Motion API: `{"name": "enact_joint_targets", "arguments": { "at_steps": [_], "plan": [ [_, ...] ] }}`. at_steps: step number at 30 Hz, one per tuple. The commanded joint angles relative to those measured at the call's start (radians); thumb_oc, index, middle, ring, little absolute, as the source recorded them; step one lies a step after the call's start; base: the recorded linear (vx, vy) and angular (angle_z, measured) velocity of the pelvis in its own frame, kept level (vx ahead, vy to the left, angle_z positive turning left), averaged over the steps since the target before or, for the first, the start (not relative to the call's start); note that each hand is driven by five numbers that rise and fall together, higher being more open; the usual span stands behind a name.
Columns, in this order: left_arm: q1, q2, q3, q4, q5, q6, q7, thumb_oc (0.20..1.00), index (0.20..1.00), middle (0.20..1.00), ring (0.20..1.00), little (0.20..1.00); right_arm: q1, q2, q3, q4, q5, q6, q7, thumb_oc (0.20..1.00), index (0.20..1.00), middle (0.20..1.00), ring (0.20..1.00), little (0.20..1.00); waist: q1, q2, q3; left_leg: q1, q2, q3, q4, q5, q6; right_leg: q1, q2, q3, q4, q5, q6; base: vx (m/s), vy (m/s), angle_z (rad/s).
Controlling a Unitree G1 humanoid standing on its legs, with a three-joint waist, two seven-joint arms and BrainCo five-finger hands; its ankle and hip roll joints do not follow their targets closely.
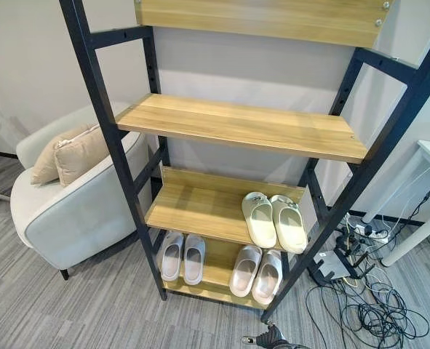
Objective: Arrange the slippers neatly on the shoe rack.
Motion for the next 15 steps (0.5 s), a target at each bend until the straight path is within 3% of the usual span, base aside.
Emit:
{"name": "enact_joint_targets", "arguments": {
  "at_steps": [1, 4, 5, 9, 10, 15],
  "plan": [
    [0.000, 0.012, 0.047, -0.005, -0.011, -0.002, -0.012, 1.000, 1.000, 1.000, 1.000, 1.000, 0.067, -0.267, -0.095, -0.198, 0.121, -0.008, 0.265, 1.000, 1.000, 1.000, 1.000, 1.000, -0.041, 0.001, 0.018, -0.025, -0.008, 0.013, 0.007, 0.029, 0.014, 0.057, 0.006, 0.058, 0.021, -0.063, 0.017, -0.03, -0.024, -0.05],
    [0.005, -0.013, 0.056, -0.010, -0.010, -0.017, -0.012, 1.000, 1.000, 1.000, 1.000, 1.000, 0.103, -0.314, -0.124, -0.281, 0.172, -0.011, 0.331, 1.000, 1.000, 1.000, 1.000, 1.000, -0.055, 0.008, 0.026, -0.016, -0.009, 0.019, 0.007, 0.027, 0.016, 0.058, 0.006, 0.061, 0.026, -0.062, 0.017, 0.00, 0.011, -0.10],
    [0.013, -0.017, 0.071, -0.015, -0.019, -0.005, -0.009, 1.000, 1.000, 1.000, 1.000, 1.000, 0.090, -0.337, -0.150, -0.532, 0.203, 0.090, 0.383, 1.000, 1.000, 1.000, 1.000, 1.000, -0.064, 0.007, 0.028, -0.007, -0.011, 0.019, 0.007, 0.018, 0.017, 0.066, 0.005, 0.060, 0.026, -0.067, 0.018, 0.03, 0.000, -0.06],
    [0.025, -0.005, 0.061, -0.029, -0.054, 0.046, -0.017, 1.000, 1.000, 1.000, 1.000, 1.000, 0.291, -0.434, -0.240, -1.123, 0.290, 0.437, 0.481, 1.000, 1.000, 1.000, 1.000, 1.000, -0.090, 0.001, 0.013, -0.005, -0.016, 0.023, 0.007, 0.006, 0.019, 0.072, 0.000, 0.063, 0.013, -0.065, 0.018, 0.05, -0.013, -0.06],
    [0.026, -0.010, 0.056, -0.031, -0.058, 0.051, -0.015, 1.000, 1.000, 1.000, 1.000, 1.000, 0.352, -0.436, -0.254, -1.210, 0.331, 0.487, 0.465, 1.000, 1.000, 1.000, 1.000, 1.000, -0.094, 0.002, 0.010, -0.005, -0.018, 0.021, 0.007, 0.004, 0.020, 0.074, -0.002, 0.062, 0.010, -0.065, 0.018, 0.03, -0.005, 0.04],
    [0.038, -0.029, 0.026, -0.031, -0.047, 0.052, -0.007, 1.000, 1.000, 1.000, 1.000, 1.000, 0.492, -0.484, -0.264, -1.340, 0.489, 0.579, 0.423, 1.000, 1.000, 1.000, 1.000, 1.000, -0.089, 0.001, 0.000, -0.004, -0.024, 0.015, 0.007, 0.003, 0.023, 0.083, -0.007, 0.058, 0.005, -0.064, 0.019, 0.02, 0.001, 0.06]
  ]
}}
